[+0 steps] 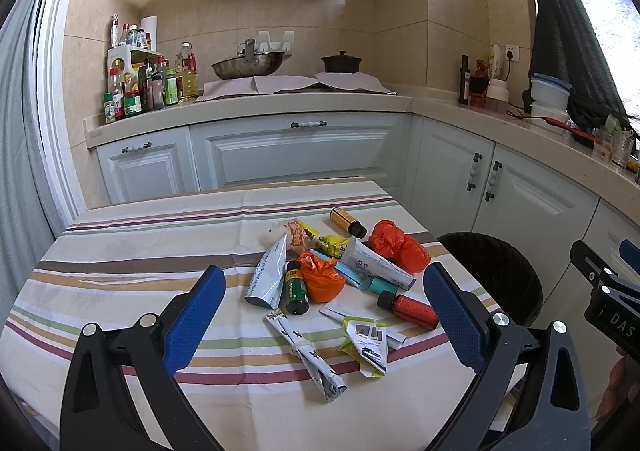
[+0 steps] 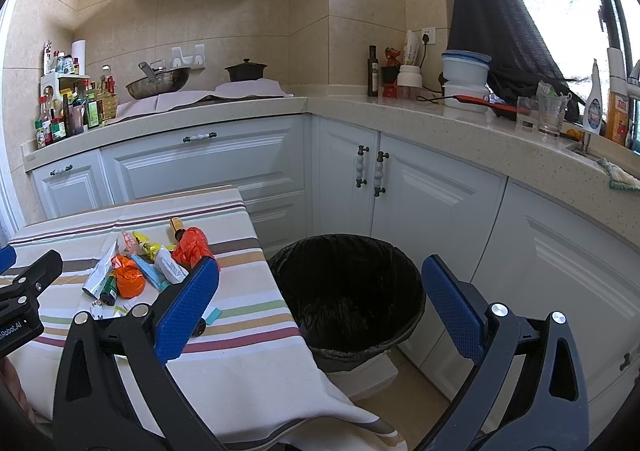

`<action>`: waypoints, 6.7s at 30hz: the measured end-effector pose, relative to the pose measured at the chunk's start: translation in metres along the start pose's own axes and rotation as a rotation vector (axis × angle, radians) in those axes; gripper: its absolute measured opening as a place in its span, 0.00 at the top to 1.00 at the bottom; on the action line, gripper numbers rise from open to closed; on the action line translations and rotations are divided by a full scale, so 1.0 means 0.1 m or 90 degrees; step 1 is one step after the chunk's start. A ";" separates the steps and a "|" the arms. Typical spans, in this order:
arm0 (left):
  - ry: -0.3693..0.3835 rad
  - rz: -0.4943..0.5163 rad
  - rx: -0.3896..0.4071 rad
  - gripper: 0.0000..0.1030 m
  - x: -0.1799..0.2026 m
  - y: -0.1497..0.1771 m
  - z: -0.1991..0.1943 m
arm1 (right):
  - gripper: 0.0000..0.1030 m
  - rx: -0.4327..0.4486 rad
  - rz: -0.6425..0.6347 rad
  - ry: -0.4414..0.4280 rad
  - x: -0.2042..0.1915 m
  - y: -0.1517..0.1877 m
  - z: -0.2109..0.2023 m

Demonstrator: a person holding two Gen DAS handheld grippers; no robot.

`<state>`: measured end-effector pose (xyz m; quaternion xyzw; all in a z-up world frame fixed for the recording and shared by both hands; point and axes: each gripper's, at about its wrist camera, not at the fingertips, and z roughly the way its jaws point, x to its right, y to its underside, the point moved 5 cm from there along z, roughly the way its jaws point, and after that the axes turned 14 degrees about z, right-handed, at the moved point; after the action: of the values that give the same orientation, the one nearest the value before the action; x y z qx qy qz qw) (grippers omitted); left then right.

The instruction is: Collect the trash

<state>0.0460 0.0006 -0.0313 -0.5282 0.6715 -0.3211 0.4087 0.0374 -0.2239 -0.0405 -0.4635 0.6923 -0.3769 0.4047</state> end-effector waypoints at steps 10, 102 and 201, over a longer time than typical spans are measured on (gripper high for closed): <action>0.000 -0.002 -0.005 0.06 0.00 0.02 0.01 | 0.04 0.000 0.001 0.000 0.00 0.00 0.00; -0.131 -0.100 -0.186 0.36 -1.30 1.08 0.24 | 0.70 -0.221 -0.181 -0.166 -1.54 1.34 0.54; 0.222 0.142 -0.094 0.46 1.92 -0.60 1.70 | 0.64 -0.100 0.064 0.046 1.15 -0.13 2.08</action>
<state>0.2032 -0.1997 -0.0980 -0.4155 0.8080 -0.3100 0.2798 0.2033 -0.3671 -0.1342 -0.4445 0.7562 -0.3172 0.3605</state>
